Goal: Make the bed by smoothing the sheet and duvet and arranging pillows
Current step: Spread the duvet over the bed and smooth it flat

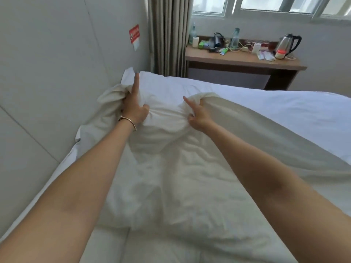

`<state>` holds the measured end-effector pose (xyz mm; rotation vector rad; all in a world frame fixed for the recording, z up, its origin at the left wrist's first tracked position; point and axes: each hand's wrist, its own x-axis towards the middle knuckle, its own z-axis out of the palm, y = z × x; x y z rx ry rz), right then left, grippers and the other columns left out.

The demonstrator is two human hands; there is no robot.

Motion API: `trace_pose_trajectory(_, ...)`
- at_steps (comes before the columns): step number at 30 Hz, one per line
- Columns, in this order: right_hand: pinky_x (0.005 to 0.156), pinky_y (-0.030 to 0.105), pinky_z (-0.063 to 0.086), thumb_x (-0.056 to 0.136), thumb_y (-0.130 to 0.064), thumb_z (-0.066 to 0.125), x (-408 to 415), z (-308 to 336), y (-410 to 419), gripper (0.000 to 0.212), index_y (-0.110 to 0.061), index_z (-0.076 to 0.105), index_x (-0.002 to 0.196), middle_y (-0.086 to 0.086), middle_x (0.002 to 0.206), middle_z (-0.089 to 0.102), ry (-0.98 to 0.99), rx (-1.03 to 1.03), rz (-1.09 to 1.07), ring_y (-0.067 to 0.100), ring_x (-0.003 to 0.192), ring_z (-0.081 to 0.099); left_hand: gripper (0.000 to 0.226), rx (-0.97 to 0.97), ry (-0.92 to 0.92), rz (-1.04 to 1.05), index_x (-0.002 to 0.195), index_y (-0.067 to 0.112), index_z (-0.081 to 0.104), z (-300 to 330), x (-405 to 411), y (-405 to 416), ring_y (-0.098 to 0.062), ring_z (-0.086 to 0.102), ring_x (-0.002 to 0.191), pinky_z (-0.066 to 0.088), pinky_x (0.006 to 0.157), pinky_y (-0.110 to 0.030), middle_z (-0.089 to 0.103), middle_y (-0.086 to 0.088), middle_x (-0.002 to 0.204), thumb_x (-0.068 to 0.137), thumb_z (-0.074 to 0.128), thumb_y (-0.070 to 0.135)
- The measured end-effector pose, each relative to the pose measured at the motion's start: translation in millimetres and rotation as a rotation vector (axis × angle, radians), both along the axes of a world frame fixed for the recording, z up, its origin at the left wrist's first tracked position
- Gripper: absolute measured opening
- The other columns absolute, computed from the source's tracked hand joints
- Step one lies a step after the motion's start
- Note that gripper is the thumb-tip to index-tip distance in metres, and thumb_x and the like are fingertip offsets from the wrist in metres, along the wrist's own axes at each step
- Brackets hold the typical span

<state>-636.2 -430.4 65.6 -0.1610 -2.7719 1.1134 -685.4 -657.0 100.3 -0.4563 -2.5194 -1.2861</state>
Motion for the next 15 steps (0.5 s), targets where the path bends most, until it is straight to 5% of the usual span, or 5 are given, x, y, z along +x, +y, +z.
trace_pose_trajectory(2,0.109,0.025,0.025,0.090,-0.008,0.047,-75.8,-26.7,17.9,0.076,-0.042,0.018,0.151,0.015,0.157,0.019,-0.011,-0.047,0.048,0.030,0.142,0.026,0.095,-0.029,-0.045,0.021,0.154,0.031,0.002,-24.8,-71.9,16.8,-0.036,0.054,0.105,0.045,0.089,-0.038,0.051,-0.011,0.119,0.069,0.042,0.019)
trace_pose_trajectory(5,0.117,0.036,0.022,0.094,-0.028,0.058,-146.6,-76.2,43.2,0.088,-0.044,-0.006,0.150,0.011,0.160,0.010,-0.067,-0.165,0.119,0.025,0.146,0.017,0.098,-0.120,-0.274,-0.031,0.148,0.043,-0.014,-84.2,-150.1,32.7,-0.029,0.028,0.141,0.025,0.112,-0.037,0.025,-0.010,0.155,0.079,0.055,0.049)
trace_pose_trajectory(7,0.120,0.035,0.014,0.094,-0.037,0.059,-158.4,-118.2,59.5,0.091,-0.042,-0.015,0.149,0.003,0.162,-0.002,-0.131,-0.351,0.155,0.014,0.147,0.006,0.095,-0.354,-0.459,0.076,0.140,0.055,-0.024,-131.8,-168.0,29.5,-0.026,0.002,0.149,0.006,0.117,-0.054,-0.003,-0.004,0.162,0.074,0.040,0.080)
trace_pose_trajectory(11,0.120,0.038,0.015,0.087,-0.049,0.064,-131.8,-198.6,76.6,0.094,-0.058,-0.011,0.142,-0.016,0.160,-0.010,-0.286,-0.466,0.166,0.012,0.149,0.003,0.089,-0.780,-0.538,0.130,0.131,0.054,-0.038,-194.9,-138.2,4.3,-0.020,-0.017,0.147,-0.001,0.110,-0.068,-0.024,0.004,0.159,0.066,0.010,0.092)
trace_pose_trajectory(15,0.089,0.032,0.053,0.082,0.010,0.060,-158.9,-189.6,34.7,0.097,-0.046,0.014,0.146,-0.006,0.155,0.021,-0.281,-0.768,0.071,0.020,0.124,0.052,0.109,-0.849,-0.497,0.073,0.142,0.038,-0.028,-205.3,-112.9,-2.3,-0.019,-0.024,0.145,-0.002,0.112,-0.065,-0.029,0.004,0.156,0.063,0.025,0.090)
